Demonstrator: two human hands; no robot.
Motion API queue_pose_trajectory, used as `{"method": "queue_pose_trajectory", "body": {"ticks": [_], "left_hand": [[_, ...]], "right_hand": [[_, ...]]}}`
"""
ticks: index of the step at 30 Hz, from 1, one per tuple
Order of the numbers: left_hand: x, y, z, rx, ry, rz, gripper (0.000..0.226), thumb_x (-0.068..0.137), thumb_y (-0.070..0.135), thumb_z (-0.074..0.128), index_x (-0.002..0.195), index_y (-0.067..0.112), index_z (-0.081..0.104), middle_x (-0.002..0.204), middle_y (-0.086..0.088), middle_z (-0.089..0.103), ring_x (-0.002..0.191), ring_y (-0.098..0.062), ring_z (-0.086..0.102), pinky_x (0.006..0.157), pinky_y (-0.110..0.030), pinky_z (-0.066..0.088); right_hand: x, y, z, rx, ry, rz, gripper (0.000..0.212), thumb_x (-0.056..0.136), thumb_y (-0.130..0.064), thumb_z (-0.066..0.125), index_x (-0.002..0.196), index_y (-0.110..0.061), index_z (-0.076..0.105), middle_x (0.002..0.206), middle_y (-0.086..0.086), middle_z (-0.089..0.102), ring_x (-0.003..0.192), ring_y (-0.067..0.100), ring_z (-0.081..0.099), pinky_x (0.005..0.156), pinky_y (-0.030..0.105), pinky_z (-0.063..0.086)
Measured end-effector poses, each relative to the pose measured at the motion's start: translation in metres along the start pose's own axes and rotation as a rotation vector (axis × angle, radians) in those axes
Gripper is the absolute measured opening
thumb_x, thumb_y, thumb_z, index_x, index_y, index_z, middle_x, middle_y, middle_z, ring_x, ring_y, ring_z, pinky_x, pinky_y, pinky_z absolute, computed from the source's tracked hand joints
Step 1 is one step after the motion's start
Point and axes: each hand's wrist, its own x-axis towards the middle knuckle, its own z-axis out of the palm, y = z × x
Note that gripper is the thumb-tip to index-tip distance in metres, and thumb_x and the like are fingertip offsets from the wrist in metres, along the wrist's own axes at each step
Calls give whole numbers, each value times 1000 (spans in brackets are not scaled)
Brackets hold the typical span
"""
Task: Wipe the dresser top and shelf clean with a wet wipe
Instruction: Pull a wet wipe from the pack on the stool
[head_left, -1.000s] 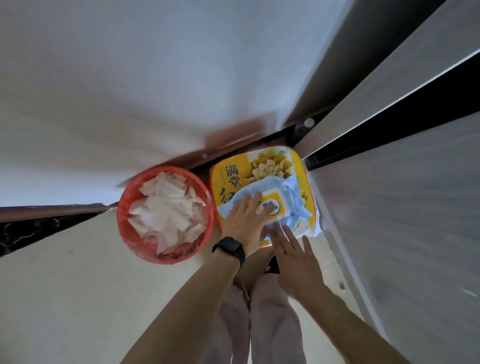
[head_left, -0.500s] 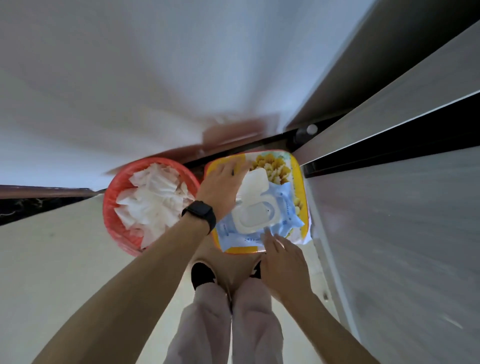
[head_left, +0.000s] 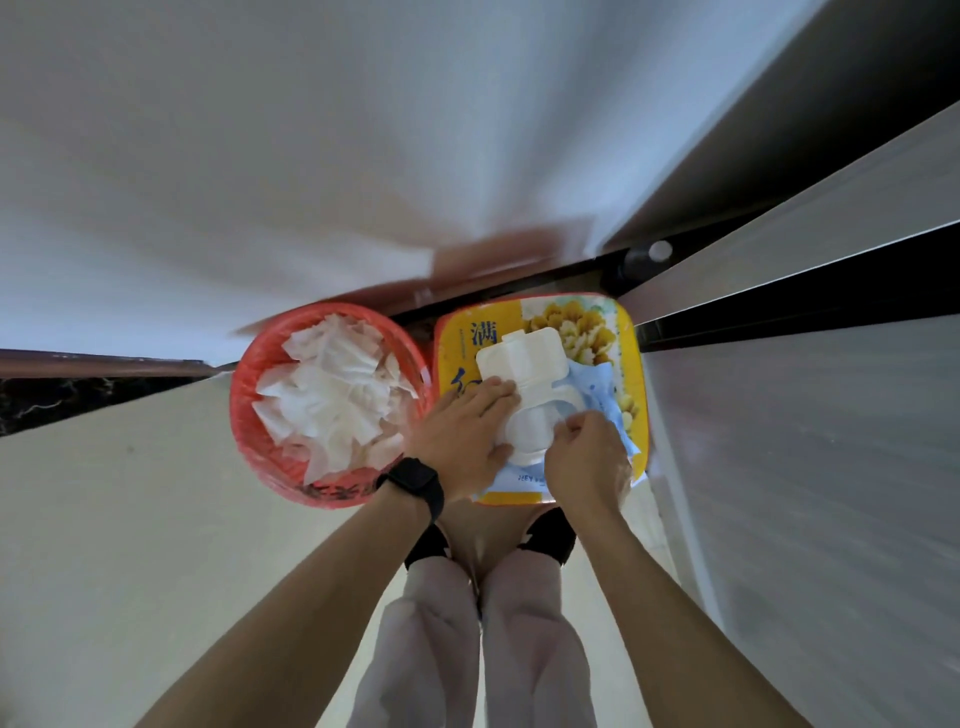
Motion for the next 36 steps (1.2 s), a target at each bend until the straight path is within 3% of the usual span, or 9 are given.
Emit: {"method": "queue_pose_trajectory", "body": {"ticks": [4,8,13,16,20,24,28,32,36], "left_hand": [[0,-4,1,-41,-12,-2,56,96,35,46,151,26,36,160,11,26,150,-11,17,121,-43,16],[2,0,-10,-161,-12,-39,55,95,28,26,147,23,44,158,12,31,148,-7,20,119,-39,20],[9,14,-7,-205,70,-160,57,100,56,33,137,19,55,152,11,42,144,-7,28,118,-37,25],[8,14,0,-128,83,-129,49,97,45,49,139,19,50,153,8,39,144,-13,31,118,-36,23],[1,5,10,-93,84,-63,50,100,31,48,148,20,38,159,9,29,149,-11,17,120,-38,8],[-2,5,10,-51,92,-19,51,101,29,45,151,28,34,160,6,27,150,-14,16,122,-44,5],[-7,9,11,12,97,-12,49,102,30,40,150,35,34,162,4,23,151,-16,13,122,-50,1],[-8,11,11,22,81,-44,52,99,42,46,149,37,33,163,5,19,151,-15,9,121,-51,-5],[-6,9,6,26,9,-61,61,96,56,46,151,41,27,164,9,11,151,-10,1,117,-50,-13]], "right_hand": [[-39,14,15,-15,-8,-503,9,94,-17,51,88,-15,57,98,6,59,91,30,53,71,43,47],[-47,41,23,29,-54,-570,14,93,-21,49,90,-15,61,127,2,60,120,26,52,90,43,50],[-37,59,15,-259,-98,-888,17,95,-14,51,98,-10,66,140,5,59,138,25,46,101,44,46],[-35,56,2,-90,-136,-778,15,98,-17,51,98,-15,65,134,-2,62,131,15,49,100,32,44],[-12,34,-13,65,16,-474,15,96,-22,61,109,-21,69,107,-3,63,92,14,61,79,31,52],[6,20,-6,-250,15,-605,11,89,-7,64,80,-11,69,86,5,62,67,24,62,50,34,48],[18,17,-4,-497,-31,-734,13,74,3,73,81,-6,67,81,10,61,60,31,59,37,32,38],[14,5,-5,-747,-10,-831,28,56,0,79,77,-9,63,72,7,56,58,25,56,36,28,30],[21,7,-3,-698,-21,-895,11,71,-10,47,78,-8,57,75,11,54,68,28,55,55,36,48]]}}
